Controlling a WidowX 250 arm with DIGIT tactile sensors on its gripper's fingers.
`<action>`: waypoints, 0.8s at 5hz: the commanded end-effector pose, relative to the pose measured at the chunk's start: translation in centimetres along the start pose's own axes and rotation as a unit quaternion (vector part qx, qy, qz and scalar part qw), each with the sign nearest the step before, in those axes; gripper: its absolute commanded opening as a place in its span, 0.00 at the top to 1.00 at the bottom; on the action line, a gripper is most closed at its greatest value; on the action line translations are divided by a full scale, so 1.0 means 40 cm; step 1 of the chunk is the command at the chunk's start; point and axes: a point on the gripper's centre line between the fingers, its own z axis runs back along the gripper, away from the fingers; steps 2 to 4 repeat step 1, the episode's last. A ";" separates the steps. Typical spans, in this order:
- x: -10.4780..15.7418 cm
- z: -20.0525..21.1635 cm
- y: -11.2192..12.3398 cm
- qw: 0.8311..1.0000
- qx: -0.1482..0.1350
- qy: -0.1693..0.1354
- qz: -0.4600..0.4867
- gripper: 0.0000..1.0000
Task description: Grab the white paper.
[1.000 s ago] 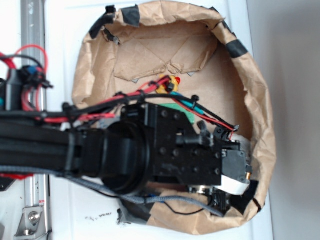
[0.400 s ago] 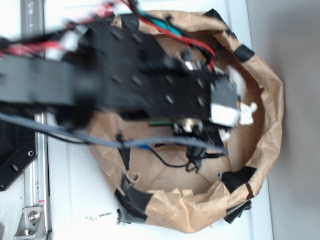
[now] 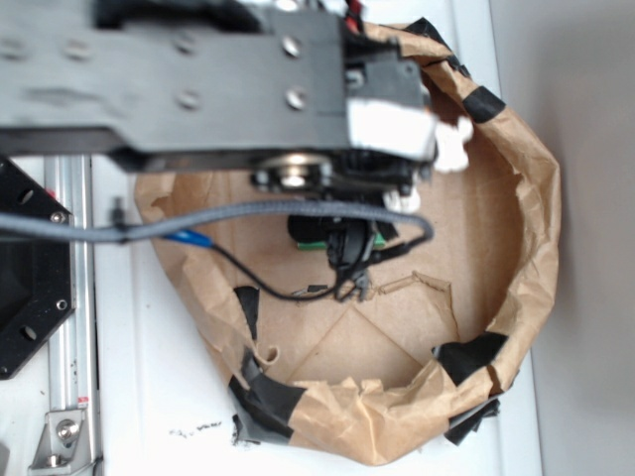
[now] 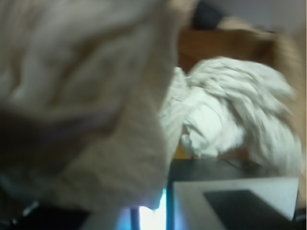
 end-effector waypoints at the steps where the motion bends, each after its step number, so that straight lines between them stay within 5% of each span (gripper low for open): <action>1: 0.002 0.119 -0.049 0.991 -0.046 -0.047 0.114 1.00; 4: 0.002 0.119 -0.049 0.991 -0.046 -0.047 0.114 1.00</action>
